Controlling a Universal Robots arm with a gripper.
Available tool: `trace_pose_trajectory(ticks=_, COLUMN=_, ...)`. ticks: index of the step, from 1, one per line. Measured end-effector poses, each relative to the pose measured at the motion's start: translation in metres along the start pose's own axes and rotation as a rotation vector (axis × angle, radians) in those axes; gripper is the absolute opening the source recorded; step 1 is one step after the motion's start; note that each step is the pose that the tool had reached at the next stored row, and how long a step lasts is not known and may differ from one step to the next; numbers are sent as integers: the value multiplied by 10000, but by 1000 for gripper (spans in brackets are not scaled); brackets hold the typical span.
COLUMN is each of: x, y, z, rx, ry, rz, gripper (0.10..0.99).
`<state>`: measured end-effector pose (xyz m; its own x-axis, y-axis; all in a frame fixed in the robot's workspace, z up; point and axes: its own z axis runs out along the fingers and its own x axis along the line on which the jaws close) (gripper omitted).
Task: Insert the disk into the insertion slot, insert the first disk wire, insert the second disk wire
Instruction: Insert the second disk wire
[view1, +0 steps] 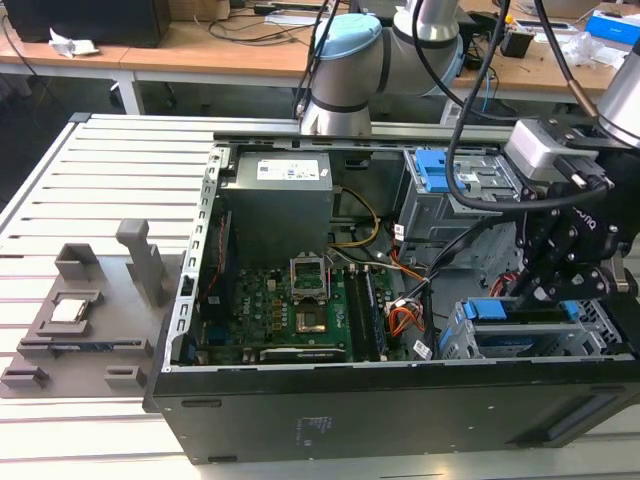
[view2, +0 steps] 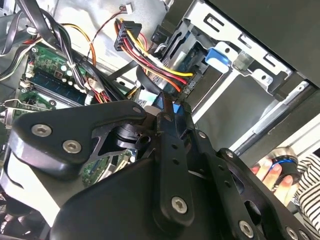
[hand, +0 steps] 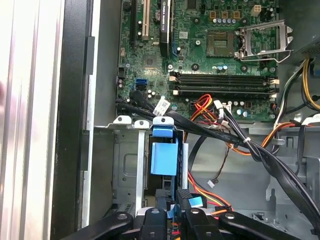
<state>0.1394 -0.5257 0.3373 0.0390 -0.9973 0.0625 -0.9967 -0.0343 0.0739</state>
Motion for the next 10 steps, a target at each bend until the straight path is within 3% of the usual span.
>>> trace_pose_trajectory(ticks=7, x=3, y=-6, z=5, rx=2, ry=1, rz=0, gripper=216)
trace_pose_trajectory(ticks=10, x=2, y=-6, z=5, rx=0, ry=-1, rz=0, gripper=341)
